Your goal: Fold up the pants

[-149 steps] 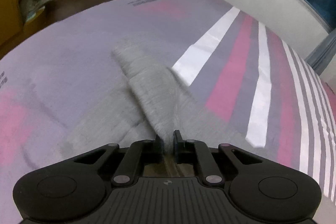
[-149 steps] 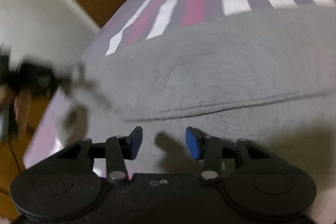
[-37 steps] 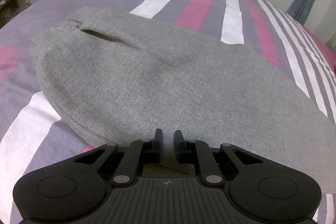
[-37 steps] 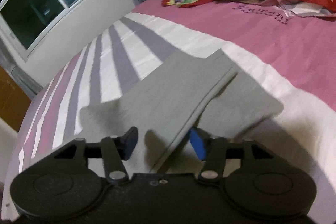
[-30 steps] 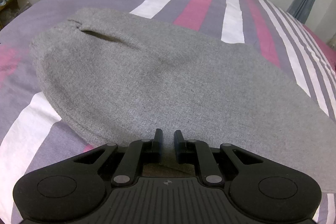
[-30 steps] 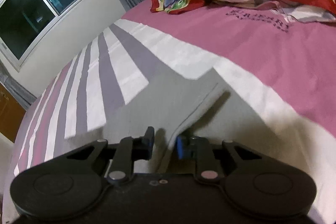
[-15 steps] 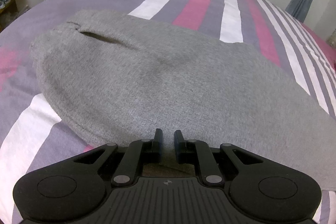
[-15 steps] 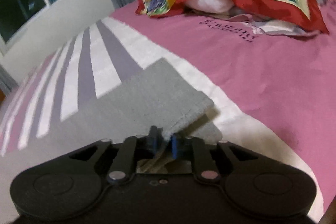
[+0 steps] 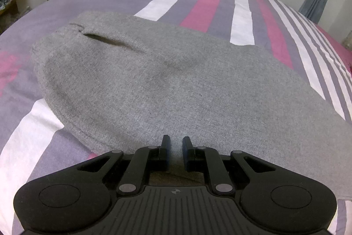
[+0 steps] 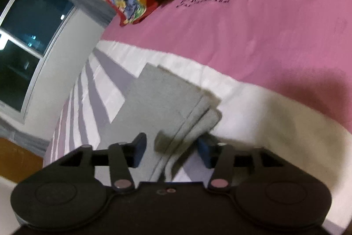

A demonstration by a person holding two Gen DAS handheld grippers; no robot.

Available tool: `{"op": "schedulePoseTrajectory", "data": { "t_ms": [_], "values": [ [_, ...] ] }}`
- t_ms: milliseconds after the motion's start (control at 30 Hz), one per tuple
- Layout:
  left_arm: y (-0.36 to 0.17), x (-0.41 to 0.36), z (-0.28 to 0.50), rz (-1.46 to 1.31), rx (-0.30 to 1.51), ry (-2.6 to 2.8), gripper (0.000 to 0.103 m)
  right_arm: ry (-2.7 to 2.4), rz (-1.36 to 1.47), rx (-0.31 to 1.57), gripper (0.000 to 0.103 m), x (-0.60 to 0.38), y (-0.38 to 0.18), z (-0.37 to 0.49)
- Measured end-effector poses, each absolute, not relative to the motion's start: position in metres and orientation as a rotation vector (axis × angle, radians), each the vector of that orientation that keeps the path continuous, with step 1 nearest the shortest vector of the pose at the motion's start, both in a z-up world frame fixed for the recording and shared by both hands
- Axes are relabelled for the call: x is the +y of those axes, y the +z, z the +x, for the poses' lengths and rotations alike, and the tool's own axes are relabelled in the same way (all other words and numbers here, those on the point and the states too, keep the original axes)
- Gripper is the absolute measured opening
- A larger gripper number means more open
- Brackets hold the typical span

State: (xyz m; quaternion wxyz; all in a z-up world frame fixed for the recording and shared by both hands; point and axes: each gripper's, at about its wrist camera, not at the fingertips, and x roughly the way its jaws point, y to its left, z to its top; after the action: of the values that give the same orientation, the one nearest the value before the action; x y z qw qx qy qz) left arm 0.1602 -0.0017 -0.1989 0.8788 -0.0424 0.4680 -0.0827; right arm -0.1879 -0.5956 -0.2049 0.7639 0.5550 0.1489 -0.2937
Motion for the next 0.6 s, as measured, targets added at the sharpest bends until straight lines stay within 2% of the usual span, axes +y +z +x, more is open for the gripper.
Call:
{"op": "schedulePoseTrajectory", "data": {
  "t_ms": [33,133,200,267,333,500,567,600],
  "values": [
    [-0.199,-0.002,0.16,-0.087,0.975,-0.172,0.012,-0.655,1.186,0.331,0.025,-0.598,-0.204,-0.184],
    [-0.199,-0.003,0.161,-0.079,0.975,-0.169,0.012,-0.664,1.109,0.352,0.016,-0.6,-0.192,-0.169],
    [-0.199,-0.003,0.162,-0.08,0.977,-0.168,0.012,-0.635,0.963,0.309,0.015,-0.596,-0.161,-0.163],
    [-0.199,-0.003,0.162,-0.079,0.976,-0.165,0.012,-0.609,0.806,0.242,0.015,-0.586,-0.124,-0.165],
    [-0.199,-0.006,0.16,-0.069,0.968,-0.161,0.012,-0.628,0.754,0.245,0.015,-0.586,-0.114,-0.169],
    [-0.199,-0.014,0.156,0.0,0.943,-0.161,0.012,-0.709,0.752,0.496,0.016,-0.596,-0.174,-0.157],
    [-0.199,-0.014,0.157,0.017,0.943,-0.166,0.012,-0.736,0.749,0.551,0.02,-0.592,-0.19,-0.15],
    [-0.198,-0.013,0.157,0.011,0.946,-0.167,0.012,-0.752,0.755,0.537,0.028,-0.59,-0.19,-0.153]
  ]
}}
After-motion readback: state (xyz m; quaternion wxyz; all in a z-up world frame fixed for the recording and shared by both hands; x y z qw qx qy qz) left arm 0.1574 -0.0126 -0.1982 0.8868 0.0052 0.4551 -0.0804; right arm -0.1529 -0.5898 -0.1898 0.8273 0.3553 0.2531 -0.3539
